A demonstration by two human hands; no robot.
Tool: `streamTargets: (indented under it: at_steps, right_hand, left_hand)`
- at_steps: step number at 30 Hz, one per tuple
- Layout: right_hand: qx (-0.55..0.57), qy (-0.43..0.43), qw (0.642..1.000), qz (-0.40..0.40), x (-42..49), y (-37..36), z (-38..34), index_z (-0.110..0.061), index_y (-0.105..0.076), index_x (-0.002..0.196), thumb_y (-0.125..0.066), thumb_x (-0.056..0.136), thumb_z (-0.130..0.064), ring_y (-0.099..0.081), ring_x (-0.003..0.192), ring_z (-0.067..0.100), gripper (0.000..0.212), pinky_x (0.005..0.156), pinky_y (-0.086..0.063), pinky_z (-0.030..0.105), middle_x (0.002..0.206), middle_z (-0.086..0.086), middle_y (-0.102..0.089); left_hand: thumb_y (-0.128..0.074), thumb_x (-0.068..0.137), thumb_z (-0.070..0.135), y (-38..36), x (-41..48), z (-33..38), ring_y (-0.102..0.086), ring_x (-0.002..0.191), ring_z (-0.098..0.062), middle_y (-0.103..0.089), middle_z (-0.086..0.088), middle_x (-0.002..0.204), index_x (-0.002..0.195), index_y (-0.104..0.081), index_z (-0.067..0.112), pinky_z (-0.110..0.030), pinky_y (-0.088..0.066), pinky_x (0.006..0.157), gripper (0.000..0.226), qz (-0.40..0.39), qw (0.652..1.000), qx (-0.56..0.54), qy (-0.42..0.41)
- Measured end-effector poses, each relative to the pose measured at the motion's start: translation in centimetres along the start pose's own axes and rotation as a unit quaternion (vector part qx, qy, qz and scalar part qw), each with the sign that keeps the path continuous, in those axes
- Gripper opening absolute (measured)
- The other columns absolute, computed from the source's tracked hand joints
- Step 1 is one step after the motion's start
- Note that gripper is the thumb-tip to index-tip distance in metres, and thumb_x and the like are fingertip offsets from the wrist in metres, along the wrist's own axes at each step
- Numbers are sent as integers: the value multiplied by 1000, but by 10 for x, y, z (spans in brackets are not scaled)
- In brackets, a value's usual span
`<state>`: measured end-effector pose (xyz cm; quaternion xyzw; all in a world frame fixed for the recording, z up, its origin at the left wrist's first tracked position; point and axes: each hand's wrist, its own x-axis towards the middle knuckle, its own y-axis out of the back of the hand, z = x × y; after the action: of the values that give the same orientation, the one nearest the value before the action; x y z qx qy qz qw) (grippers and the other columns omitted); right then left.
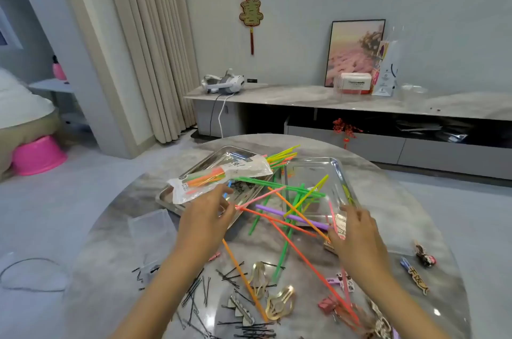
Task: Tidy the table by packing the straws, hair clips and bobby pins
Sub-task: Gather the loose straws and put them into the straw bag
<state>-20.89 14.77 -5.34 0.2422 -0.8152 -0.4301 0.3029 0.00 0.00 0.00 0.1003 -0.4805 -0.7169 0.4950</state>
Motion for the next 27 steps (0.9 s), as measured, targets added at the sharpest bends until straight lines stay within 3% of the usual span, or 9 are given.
streamTargets:
  at_steps: [5, 8, 10, 12, 15, 17, 20, 23, 27]
  right_hand:
    - [-48, -114, 978, -169, 15, -7, 12, -12, -24, 142, -68, 60, -73, -39, 125, 31, 111, 95, -41, 39, 134, 12, -43]
    - [-71, -115, 972, -195, 8, -24, 9, -11, -4, 148, -64, 52, -81, -34, 130, 30, 133, 101, -37, 38, 144, 11, -35]
    - [-74, -104, 978, -163, 7, -35, 9, -13, -7, 149, -67, 60, -74, -37, 129, 28, 124, 100, -39, 37, 142, 7, -40]
    - [-72, -92, 985, -127, 8, -41, 12, -17, -15, 147, -68, 72, -55, -44, 124, 28, 99, 96, -42, 37, 136, 5, -48]
    - [-53, -100, 989, -98, 10, -42, 14, -19, -32, 132, -63, 81, -29, -55, 109, 31, 61, 80, -47, 36, 118, 7, -59]
    - [-27, -123, 988, -91, 11, -43, 16, -16, -38, 119, -62, 83, -24, -58, 100, 34, 44, 73, -46, 35, 108, 10, -61]
    - [-5, -139, 984, -112, 13, -48, 23, -10, -46, 103, -64, 82, -20, -60, 93, 35, 29, 67, -44, 33, 99, 14, -61]
    - [24, -159, 979, -126, 16, -51, 27, -12, -52, 75, -66, 77, -15, -62, 83, 34, 14, 65, -48, 33, 84, 15, -64]
    - [31, -160, 973, -165, 21, -51, 28, -13, -51, 53, -62, 77, -13, -59, 69, 31, 26, 56, -38, 28, 58, 10, -52]
  left_hand:
    - [-55, 91, 30, -4, 5, -6, -59, 77, -4, -62, 12, 84, 104, -59, 27, -20, -44, 65, 13, -17, 995, -89, 30]
    - [-57, 91, 26, -19, 1, -8, -59, 81, -8, -63, 6, 87, 98, -62, 24, -24, -46, 70, 9, -111, 972, -182, 97]
    - [-55, 92, 24, -32, -3, -8, -61, 84, -13, -65, 1, 92, 94, -60, 26, -27, -47, 75, 6, -193, 942, -230, 149]
    - [-52, 94, 24, -43, -6, -8, -64, 84, -13, -67, 1, 95, 96, -59, 25, -27, -49, 73, 8, -253, 910, -269, 189]
    - [-51, 95, 27, -49, -6, 1, -67, 86, -15, -69, -2, 99, 103, -62, 19, -25, -52, 72, 16, -289, 866, -327, 245]
    - [-51, 94, 26, -49, -6, 10, -69, 89, -19, -71, -4, 100, 105, -64, 15, -25, -54, 71, 20, -308, 834, -365, 278]
    - [-51, 93, 25, -50, -9, 16, -70, 91, -22, -72, -7, 101, 106, -66, 11, -30, -54, 79, 23, -333, 797, -398, 309]
    - [-51, 93, 25, -50, -12, 19, -70, 91, -22, -73, -7, 99, 107, -66, 10, -33, -53, 84, 25, -347, 782, -407, 322]
    - [-53, 93, 26, -48, -14, 22, -70, 88, -20, -73, -5, 95, 109, -64, 10, -31, -54, 83, 26, -352, 777, -410, 322]
